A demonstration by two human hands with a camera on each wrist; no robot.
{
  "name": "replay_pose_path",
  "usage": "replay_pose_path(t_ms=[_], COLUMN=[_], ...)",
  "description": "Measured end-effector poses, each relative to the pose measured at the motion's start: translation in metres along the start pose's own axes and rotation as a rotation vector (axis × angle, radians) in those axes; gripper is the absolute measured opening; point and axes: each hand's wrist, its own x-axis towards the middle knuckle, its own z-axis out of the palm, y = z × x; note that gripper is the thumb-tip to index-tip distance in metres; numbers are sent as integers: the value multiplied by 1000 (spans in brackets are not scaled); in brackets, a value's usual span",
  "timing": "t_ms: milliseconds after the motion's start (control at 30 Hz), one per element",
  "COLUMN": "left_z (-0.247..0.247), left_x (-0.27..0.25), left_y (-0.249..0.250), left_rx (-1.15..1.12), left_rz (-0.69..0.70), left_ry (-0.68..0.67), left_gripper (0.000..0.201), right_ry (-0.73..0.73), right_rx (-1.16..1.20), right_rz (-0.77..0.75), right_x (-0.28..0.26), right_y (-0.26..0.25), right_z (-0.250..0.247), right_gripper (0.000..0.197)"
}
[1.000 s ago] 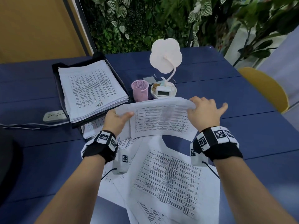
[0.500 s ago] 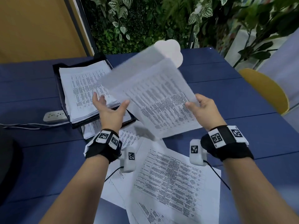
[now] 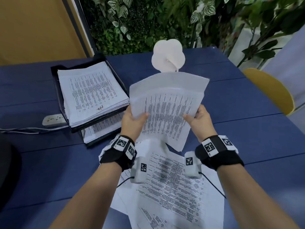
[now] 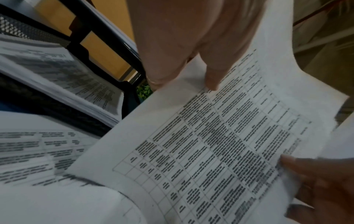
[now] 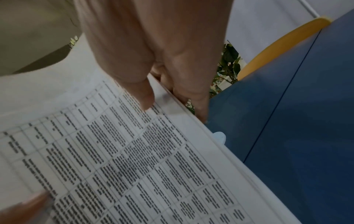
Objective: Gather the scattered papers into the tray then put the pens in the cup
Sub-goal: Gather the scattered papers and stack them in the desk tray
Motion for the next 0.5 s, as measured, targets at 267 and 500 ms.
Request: replay_pose_path(t_ms=[267, 500], left_z=[-1, -5], left_x=[3, -6], left_y=[-6, -5], left_rx=[-52, -65], left_rz=[-1, -76], left_ry=[12, -7], left_gripper=[40, 31], right_ry=[3, -12], right_rx=[19, -11], right_rz=[-27, 44], right_x=[-5, -6], right_y=[1, 18], right_z=[5, 9], right_gripper=[35, 38])
